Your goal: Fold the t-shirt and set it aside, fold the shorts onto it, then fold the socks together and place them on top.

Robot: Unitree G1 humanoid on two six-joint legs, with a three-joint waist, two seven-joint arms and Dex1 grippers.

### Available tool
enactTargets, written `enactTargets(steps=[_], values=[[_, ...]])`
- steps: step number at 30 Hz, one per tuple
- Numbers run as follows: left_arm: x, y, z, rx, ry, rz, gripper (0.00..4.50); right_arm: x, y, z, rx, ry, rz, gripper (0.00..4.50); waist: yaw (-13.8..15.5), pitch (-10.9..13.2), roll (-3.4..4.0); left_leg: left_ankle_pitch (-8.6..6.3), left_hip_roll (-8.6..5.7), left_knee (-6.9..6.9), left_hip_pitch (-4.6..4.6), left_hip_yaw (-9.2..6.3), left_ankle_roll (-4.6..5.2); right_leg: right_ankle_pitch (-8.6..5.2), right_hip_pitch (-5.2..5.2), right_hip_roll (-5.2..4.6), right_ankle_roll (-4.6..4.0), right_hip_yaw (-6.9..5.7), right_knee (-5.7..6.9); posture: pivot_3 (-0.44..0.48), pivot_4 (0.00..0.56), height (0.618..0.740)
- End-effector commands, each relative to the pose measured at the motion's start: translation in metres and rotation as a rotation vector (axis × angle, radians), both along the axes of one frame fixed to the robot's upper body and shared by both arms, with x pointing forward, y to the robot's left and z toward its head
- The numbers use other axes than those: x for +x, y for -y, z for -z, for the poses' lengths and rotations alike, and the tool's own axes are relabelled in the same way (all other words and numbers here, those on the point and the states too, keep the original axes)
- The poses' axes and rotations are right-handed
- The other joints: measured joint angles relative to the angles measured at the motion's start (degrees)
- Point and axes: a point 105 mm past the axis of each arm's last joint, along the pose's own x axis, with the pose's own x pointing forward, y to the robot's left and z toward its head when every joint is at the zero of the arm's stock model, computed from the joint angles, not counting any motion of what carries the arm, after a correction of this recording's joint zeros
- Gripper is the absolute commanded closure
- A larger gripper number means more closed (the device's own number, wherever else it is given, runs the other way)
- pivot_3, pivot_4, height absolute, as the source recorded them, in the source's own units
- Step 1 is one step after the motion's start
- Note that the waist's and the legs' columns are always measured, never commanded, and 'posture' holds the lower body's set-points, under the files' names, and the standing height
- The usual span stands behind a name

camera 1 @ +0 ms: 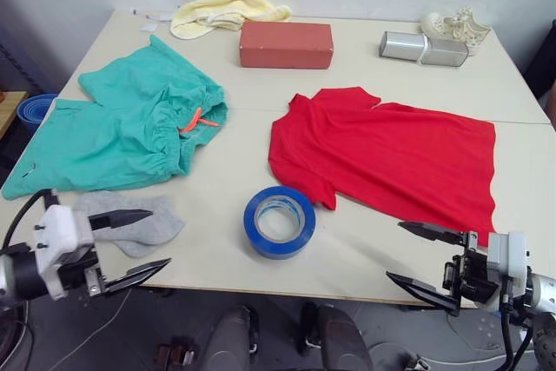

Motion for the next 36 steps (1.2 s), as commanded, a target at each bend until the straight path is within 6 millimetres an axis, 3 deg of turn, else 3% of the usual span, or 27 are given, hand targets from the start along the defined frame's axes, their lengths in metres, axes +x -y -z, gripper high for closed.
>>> enactTargets(steps=[1, 5, 8, 14, 21, 25, 31, 33, 36], values=[[-0.002, 0.043, 0.006, 0.125, -0.055, 0.303, 0.04, -0.001, -0.008, -0.03, -0.007, 0.121, -0.038, 0.0, 0.06, 0.01, 0.0, 0.03, 0.01, 0.02, 0.0, 0.0, -0.03, -0.01, 0.0, 0.04, -0.01, -0.01, 0.04, 0.0, 0.15, 0.74], [0.028, 0.083, 0.008, 0.225, 0.059, 0.505, 0.04, -0.003, -0.021, -0.034, -0.014, 0.135, -0.074, 0.0, 0.32, 0.02, 0.22, 0.07, -0.02, 0.07, 0.04, 0.07, -0.09, 0.0, 0.05, 0.1, 0.0, 0.03, 0.12, 0.0, 0.15, 0.74], [0.045, 0.101, 0.014, 0.294, 0.099, 0.581, 0.04, 0.001, -0.022, -0.036, -0.019, 0.145, -0.063, 0.0, 0.28, 0.02, 0.21, 0.43, 0.05, 0.06, 0.05, 0.08, -0.2, 0.01, 0.08, 0.35, 0.01, 0.08, 0.1, 0.0, 0.15, 0.74], [0.065, 0.113, 0.029, 0.424, 0.11, 0.623, 0.04, 0.001, -0.027, -0.036, -0.005, 0.141, -0.053, 0.0, -0.08, 0.04, 0.18, 0.45, 0.23, 0.09, 0.04, 0.23, -0.31, -0.01, -0.07, 0.61, -0.01, 0.15, 0.27, 0.0, 0.15, 0.74], [0.071, 0.129, 0.04, 0.452, 0.129, 0.651, 0.04, 0.0, -0.027, -0.031, -0.001, 0.131, -0.035, 0.0, 0.15, 0.04, 0.17, 0.38, 0.21, 0.42, -0.03, 0.2, -0.16, -0.02, -0.1, 0.53, -0.03, 0.32, 0.36, 0.0, 0.15, 0.74], [0.067, 0.14, 0.051, 0.48, 0.141, 0.708, 0.93, -0.001, -0.031, -0.024, -0.001, 0.125, -0.047, 0.0, 0.13, 0.04, 0.17, 0.38, 0.22, 0.44, -0.02, 0.19, -0.15, -0.02, -0.1, 0.54, -0.03, 0.34, 0.4, 0.0, 0.15, 0.74], [0.065, 0.142, 0.058, 0.508, 0.159, 0.744, 2.84, -0.005, -0.027, -0.011, -0.011, 0.119, -0.076, 0.0, 0.03, 0.04, 0.17, 0.38, 0.23, 0.47, 0.0, 0.21, -0.17, -0.02, -0.11, 0.56, -0.03, 0.35, 0.45, 0.0, 0.15, 0.74], [0.066, 0.141, 0.056, 0.507, 0.172, 0.743, 3.02, -0.006, -0.025, -0.008, -0.016, 0.12, -0.095, 0.0, 0.06, 0.03, 0.18, 0.38, 0.23, 0.52, 0.01, 0.2, -0.15, -0.02, -0.1, 0.54, -0.03, 0.36, 0.47, 0.0, 0.15, 0.74], [0.061, 0.137, 0.02, 0.348, 0.209, 0.725, 3.02, -0.01, -0.024, -0.003, -0.018, 0.122, -0.163, 0.0, -0.08, 0.05, 0.16, 0.36, 0.25, 0.6, -0.01, 0.18, -0.13, -0.02, -0.07, 0.54, -0.03, 0.34, 0.5, 0.0, 0.15, 0.74]])
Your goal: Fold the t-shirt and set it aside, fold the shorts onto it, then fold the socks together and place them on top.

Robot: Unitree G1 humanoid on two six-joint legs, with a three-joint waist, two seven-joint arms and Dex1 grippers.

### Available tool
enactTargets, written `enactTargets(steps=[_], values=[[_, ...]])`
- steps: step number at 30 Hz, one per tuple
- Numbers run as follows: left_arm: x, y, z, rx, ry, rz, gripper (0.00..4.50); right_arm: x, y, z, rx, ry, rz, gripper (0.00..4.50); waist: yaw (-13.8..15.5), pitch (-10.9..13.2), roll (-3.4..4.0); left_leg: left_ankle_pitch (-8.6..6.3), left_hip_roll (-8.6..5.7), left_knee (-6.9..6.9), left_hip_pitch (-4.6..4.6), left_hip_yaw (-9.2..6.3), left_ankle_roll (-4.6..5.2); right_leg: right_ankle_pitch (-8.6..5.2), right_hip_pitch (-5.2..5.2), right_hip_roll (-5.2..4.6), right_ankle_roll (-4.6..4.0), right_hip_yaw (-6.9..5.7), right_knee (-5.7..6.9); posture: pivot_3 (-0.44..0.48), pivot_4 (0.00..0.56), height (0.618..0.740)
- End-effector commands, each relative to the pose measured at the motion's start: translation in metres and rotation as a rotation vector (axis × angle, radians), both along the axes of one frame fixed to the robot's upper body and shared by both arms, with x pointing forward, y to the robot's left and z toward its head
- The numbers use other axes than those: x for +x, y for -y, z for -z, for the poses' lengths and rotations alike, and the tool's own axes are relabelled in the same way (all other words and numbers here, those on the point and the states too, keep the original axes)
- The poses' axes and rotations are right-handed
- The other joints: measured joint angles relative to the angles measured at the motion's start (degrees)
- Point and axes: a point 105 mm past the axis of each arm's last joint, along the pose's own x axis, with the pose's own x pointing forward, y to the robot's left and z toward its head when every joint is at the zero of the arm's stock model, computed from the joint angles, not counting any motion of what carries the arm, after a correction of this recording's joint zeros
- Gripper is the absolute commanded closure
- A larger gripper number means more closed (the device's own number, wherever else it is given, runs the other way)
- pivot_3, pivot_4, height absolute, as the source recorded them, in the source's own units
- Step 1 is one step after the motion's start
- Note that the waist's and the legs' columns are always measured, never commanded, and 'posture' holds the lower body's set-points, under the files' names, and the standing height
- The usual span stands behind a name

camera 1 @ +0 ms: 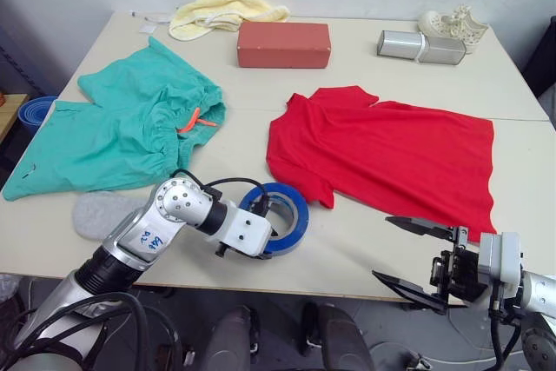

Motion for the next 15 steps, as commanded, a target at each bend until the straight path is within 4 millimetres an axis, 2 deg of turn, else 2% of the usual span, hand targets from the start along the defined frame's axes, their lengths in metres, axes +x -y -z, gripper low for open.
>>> enactTargets(steps=[1, 4, 10, 12, 15], values=[[-0.005, -0.008, -0.047, -0.189, 0.003, -0.008, 3.02, -0.007, -0.003, 0.0, 0.011, 0.03, -0.087, 0.0, -0.22, 0.03, -0.05, 0.0, 0.03, 0.0, 0.0, 0.0, 0.0, 0.0, -0.01, 0.01, 0.0, 0.0, 0.01, 0.0, 0.15, 0.74], [-0.009, -0.042, -0.074, -0.266, -0.035, -0.155, 3.02, -0.005, -0.007, 0.0, 0.036, 0.065, -0.137, 0.0, -0.81, 0.07, -0.1, 0.01, 0.09, 0.01, -0.08, 0.0, -0.04, -0.02, -0.15, 0.01, -0.04, 0.01, 0.08, 0.0, 0.15, 0.74], [-0.016, -0.144, -0.101, -0.423, -0.097, -0.717, 3.02, 0.003, -0.025, -0.005, 0.106, 0.134, -0.213, 0.0, -1.63, 0.17, 0.01, 0.07, 0.14, -0.01, -0.01, 0.0, -0.17, -0.08, -0.17, 0.01, -0.11, -0.02, 0.2, 0.0, 0.15, 0.74], [-0.021, -0.179, -0.098, -0.456, -0.091, -0.901, 3.02, 0.007, -0.034, -0.008, 0.137, 0.148, -0.239, 0.0, -1.57, 0.21, -0.05, 0.06, 0.14, 0.0, -0.04, -0.03, -0.17, -0.09, -0.18, 0.01, -0.11, -0.03, 0.18, 0.0, 0.15, 0.74], [-0.029, -0.255, -0.079, -0.382, -0.007, -1.29, 3.02, 0.014, -0.049, -0.017, 0.206, 0.161, -0.28, 0.0, -1.57, 0.21, -0.08, -0.01, 0.13, 0.0, -0.04, -0.03, -0.2, -0.09, -0.2, -0.01, -0.12, -0.01, 0.17, 0.0, 0.15, 0.74]])
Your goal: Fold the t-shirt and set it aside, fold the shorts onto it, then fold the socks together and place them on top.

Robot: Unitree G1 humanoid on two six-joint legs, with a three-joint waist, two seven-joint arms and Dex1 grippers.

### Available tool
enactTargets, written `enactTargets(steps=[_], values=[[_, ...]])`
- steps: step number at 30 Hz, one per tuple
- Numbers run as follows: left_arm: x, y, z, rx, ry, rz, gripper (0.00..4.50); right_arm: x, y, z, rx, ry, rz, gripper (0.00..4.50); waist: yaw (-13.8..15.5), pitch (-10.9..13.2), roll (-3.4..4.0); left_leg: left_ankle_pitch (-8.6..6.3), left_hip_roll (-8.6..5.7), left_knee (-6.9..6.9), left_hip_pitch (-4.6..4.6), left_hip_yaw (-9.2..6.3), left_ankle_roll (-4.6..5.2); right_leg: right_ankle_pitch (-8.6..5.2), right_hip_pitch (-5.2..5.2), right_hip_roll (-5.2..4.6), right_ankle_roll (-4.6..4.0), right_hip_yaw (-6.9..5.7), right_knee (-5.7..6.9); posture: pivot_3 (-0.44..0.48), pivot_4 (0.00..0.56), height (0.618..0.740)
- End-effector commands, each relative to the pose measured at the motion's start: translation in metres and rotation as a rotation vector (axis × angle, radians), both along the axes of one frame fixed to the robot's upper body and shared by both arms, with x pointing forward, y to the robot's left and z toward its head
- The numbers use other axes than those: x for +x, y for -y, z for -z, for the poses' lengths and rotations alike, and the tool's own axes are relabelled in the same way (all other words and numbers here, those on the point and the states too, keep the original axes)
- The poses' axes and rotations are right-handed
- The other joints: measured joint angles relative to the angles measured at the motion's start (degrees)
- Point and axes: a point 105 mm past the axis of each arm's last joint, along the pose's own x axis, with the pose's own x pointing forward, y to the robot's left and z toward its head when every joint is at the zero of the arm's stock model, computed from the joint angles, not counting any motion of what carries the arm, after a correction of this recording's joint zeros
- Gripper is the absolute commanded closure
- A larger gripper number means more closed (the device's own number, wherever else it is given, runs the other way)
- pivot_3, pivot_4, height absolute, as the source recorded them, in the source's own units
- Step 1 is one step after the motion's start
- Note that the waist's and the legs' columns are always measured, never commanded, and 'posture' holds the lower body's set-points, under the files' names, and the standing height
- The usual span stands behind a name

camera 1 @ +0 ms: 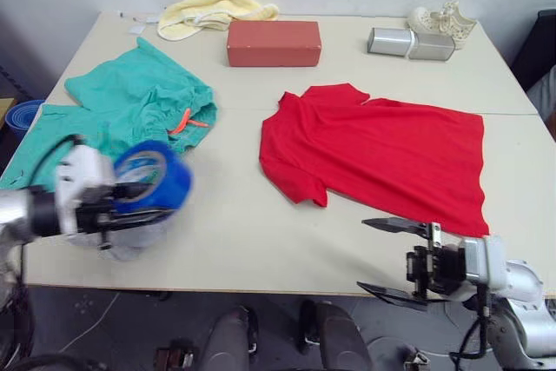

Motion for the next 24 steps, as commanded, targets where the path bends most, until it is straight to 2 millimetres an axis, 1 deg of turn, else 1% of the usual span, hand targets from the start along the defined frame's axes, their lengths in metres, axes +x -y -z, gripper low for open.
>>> enactTargets(steps=[1, 4, 7, 8, 11, 13, 17, 20, 22, 24], values=[[-0.009, -0.076, -0.002, 0.098, 0.037, -0.374, 3.02, 0.003, -0.012, -0.01, 0.062, 0.019, -0.041, 0.0, -0.01, 0.0, 0.0, -0.02, 0.0, 0.0, 0.0, 0.0, -0.02, -0.01, -0.04, 0.0, -0.02, 0.01, 0.01, 0.0, 0.15, 0.74], [-0.023, -0.12, 0.007, 0.126, 0.032, -0.582, 3.02, 0.005, -0.02, -0.009, 0.046, 0.029, -0.085, 0.0, 0.19, -0.05, -0.24, -0.09, 0.02, -0.01, -0.11, 0.0, -0.06, -0.04, -0.18, -0.02, -0.08, 0.0, 0.02, 0.0, 0.15, 0.74], [-0.031, -0.138, 0.021, 0.111, 0.002, -0.641, 3.02, 0.009, -0.025, -0.006, 0.039, 0.033, -0.099, 0.0, 0.76, -0.18, -0.51, -0.24, 0.0, -0.01, -0.13, -0.04, -0.19, -0.04, -0.18, -0.13, -0.08, -0.04, -0.04, 0.0, 0.15, 0.74], [-0.032, -0.14, 0.025, 0.117, -0.007, -0.633, 3.02, 0.009, -0.025, -0.005, 0.038, 0.033, -0.1, 0.0, 1.0, -0.22, -0.57, -0.35, -0.01, -0.01, -0.13, -0.03, -0.34, -0.04, -0.18, -0.17, -0.08, -0.04, -0.05, 0.0, 0.15, 0.74], [-0.033, -0.146, 0.033, 0.121, -0.03, -0.64, 3.02, 0.009, -0.026, -0.004, 0.035, 0.033, -0.101, 0.0, 1.25, -0.26, -0.65, -0.42, -0.04, -0.01, -0.13, -0.02, -0.34, -0.04, -0.19, -0.26, -0.08, -0.06, -0.06, 0.0, 0.15, 0.74], [-0.03, -0.146, 0.038, 0.124, -0.047, -0.63, 3.02, 0.009, -0.024, -0.008, 0.033, 0.036, -0.088, 0.0, 1.27, -0.28, -0.69, -0.46, -0.03, -0.01, -0.13, -0.02, -0.31, -0.04, -0.19, -0.27, -0.09, -0.06, -0.07, 0.0, 0.15, 0.74], [-0.014, -0.153, 0.051, 0.15, -0.079, -0.621, 3.02, 0.011, -0.026, -0.016, 0.018, 0.03, -0.081, 0.0, 1.34, -0.29, -0.7, -0.56, -0.03, -0.01, -0.13, -0.02, -0.14, -0.04, -0.22, -0.28, -0.1, -0.09, -0.02, 0.0, 0.15, 0.74], [-0.005, -0.156, 0.051, 0.14, -0.062, -0.635, 3.02, 0.012, -0.027, -0.019, 0.016, 0.029, -0.075, 0.0, 1.26, -0.29, -0.69, -0.58, -0.03, -0.02, -0.12, 0.0, -0.13, -0.05, -0.23, -0.29, -0.11, -0.09, -0.01, 0.0, 0.15, 0.74], [0.0, -0.163, 0.046, 0.143, -0.03, -0.661, 2.32, 0.014, -0.027, -0.024, 0.011, 0.03, -0.057, 0.0, 1.23, -0.28, -0.69, -0.57, -0.03, -0.03, -0.12, 0.02, -0.16, -0.05, -0.23, -0.29, -0.11, -0.09, -0.01, 0.0, 0.15, 0.74], [-0.001, -0.171, 0.04, 0.16, 0.003, -0.681, 1.75, 0.014, -0.026, -0.026, 0.005, 0.026, -0.036, 0.0, 1.03, -0.29, -0.7, -0.54, -0.03, -0.04, -0.13, 0.04, -0.2, -0.05, -0.24, -0.29, -0.11, -0.09, 0.0, 0.0, 0.15, 0.74]])
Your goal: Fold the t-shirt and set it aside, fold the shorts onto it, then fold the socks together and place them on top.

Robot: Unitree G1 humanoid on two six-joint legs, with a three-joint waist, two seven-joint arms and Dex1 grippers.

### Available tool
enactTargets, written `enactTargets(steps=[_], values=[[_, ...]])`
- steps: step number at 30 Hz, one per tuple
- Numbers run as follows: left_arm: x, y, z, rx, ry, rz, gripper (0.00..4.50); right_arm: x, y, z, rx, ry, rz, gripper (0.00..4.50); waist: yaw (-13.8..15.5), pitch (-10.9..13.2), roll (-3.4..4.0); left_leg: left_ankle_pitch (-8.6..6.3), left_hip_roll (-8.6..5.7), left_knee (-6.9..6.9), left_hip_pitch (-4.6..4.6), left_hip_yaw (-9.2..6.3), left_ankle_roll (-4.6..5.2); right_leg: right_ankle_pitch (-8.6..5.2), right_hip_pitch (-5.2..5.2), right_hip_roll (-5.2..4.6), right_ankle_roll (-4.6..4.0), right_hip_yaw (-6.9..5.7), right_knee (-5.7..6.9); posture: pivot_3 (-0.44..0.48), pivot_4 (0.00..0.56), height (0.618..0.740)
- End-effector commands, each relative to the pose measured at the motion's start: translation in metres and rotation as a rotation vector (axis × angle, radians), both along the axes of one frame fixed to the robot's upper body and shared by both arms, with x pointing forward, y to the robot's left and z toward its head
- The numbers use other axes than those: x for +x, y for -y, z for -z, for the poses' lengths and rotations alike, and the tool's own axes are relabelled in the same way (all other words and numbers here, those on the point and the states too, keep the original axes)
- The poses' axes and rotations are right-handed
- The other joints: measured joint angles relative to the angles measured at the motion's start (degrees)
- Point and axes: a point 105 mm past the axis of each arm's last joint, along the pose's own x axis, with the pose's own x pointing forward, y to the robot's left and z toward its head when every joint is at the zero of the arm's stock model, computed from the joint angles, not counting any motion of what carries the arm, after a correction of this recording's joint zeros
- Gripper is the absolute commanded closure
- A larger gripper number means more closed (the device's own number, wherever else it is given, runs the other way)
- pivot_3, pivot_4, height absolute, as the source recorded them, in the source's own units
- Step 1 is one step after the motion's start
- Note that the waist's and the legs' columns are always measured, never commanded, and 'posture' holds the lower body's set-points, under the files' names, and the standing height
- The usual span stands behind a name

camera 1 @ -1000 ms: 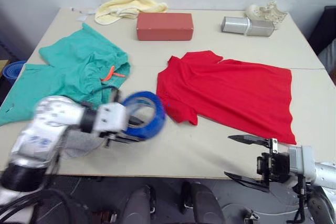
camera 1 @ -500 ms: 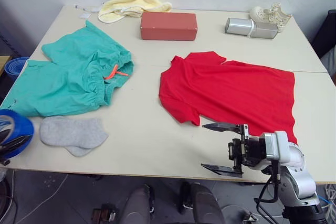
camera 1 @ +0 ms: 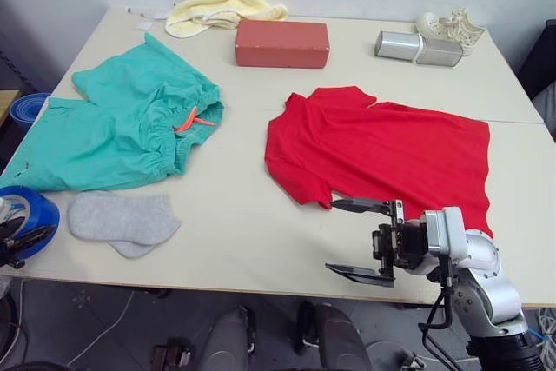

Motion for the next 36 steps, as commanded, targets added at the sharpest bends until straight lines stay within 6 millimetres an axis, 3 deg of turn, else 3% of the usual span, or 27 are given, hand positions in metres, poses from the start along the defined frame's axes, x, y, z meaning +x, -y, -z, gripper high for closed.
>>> enactTargets(steps=[1, 5, 9, 13, 16, 21, 25, 29, 31, 36], values=[[-0.002, -0.017, -0.024, 0.084, 0.066, -0.032, 1.47, -0.003, 0.004, -0.014, 0.006, 0.035, 0.032, 0.0, -0.45, 0.0, -0.01, 0.02, 0.0, 0.0, 0.0, 0.02, -0.04, 0.0, -0.01, 0.0, 0.0, 0.0, 0.0, 0.0, 0.15, 0.74], [0.001, -0.012, -0.064, 0.152, 0.215, 0.057, 0.14, -0.001, 0.02, -0.017, -0.018, 0.03, 0.134, 0.0, -1.13, -0.02, -0.04, 0.02, 0.0, 0.0, -0.01, 0.06, -0.04, 0.0, 0.0, 0.0, 0.0, 0.0, -0.01, 0.0, 0.15, 0.74], [0.007, 0.025, -0.089, 0.187, 0.271, 0.323, 0.03, 0.002, 0.049, -0.008, -0.097, 0.014, 0.262, 0.0, -0.93, -0.02, -0.04, 0.02, -0.02, 0.0, 0.0, 0.06, -0.04, 0.0, 0.03, -0.04, 0.01, -0.02, -0.02, 0.0, 0.15, 0.74], [0.026, 0.098, -0.098, 0.222, 0.28, 0.688, 0.03, 0.015, 0.089, -0.002, -0.191, 0.027, 0.415, 0.0, -0.7, -0.01, -0.02, 0.05, -0.13, 0.0, 0.03, 0.07, 0.01, 0.02, 0.1, -0.15, 0.04, -0.01, -0.02, 0.0, 0.15, 0.74], [0.035, 0.157, -0.082, 0.299, 0.231, 0.965, 0.03, 0.021, 0.114, 0.003, -0.312, 0.053, 0.492, 0.0, -0.63, 0.03, 0.13, 0.11, -0.16, 0.0, 0.05, 0.15, 0.02, 0.04, 0.1, -0.16, 0.09, 0.04, 0.0, 0.0, 0.15, 0.74], [0.041, 0.239, -0.049, 0.285, 0.196, 1.24, 0.03, 0.026, 0.156, 0.021, -0.563, 0.041, 0.645, 0.0, -0.62, 0.1, 0.38, 0.31, -0.09, 0.0, 0.09, 0.55, 0.33, 0.06, 0.0, 0.17, 0.14, 0.35, 0.04, 0.0, 0.15, 0.74], [0.06, 0.286, -0.026, 0.274, 0.199, 1.321, 0.03, 0.032, 0.181, 0.027, -0.658, 0.011, 0.78, 0.0, -0.84, 0.1, 0.36, 0.35, 0.01, 0.01, 0.26, 0.92, 0.32, 0.1, -0.07, 0.38, 0.21, 0.74, 0.14, 0.0, 0.15, 0.74], [0.08, 0.322, -0.018, 0.268, 0.224, 1.34, 0.03, 0.031, 0.187, 0.036, -0.717, -0.027, 0.81, 0.0, -0.82, 0.1, 0.36, 0.41, -0.03, 0.03, 0.34, 1.06, 0.42, 0.21, -0.07, 0.43, 0.37, 1.07, 0.13, 0.0, 0.15, 0.74], [0.093, 0.353, -0.016, 0.216, 0.253, 1.341, 0.03, 0.034, 0.191, 0.042, -0.738, -0.054, 0.842, 0.0, -0.6, 0.11, 0.35, 0.4, -0.02, 0.06, 0.32, 1.06, 0.44, 0.21, -0.09, 0.42, 0.37, 1.09, 0.11, 0.0, 0.15, 0.74], [0.107, 0.388, 0.001, 0.246, 0.227, 1.352, 0.03, 0.04, 0.196, 0.047, -0.784, -0.061, 0.902, 0.0, -0.37, 0.11, 0.35, 0.41, -0.06, 0.19, 0.27, 1.15, 0.57, 0.27, -0.1, 0.4, 0.48, 1.18, 0.09, 0.0, 0.15, 0.74]])
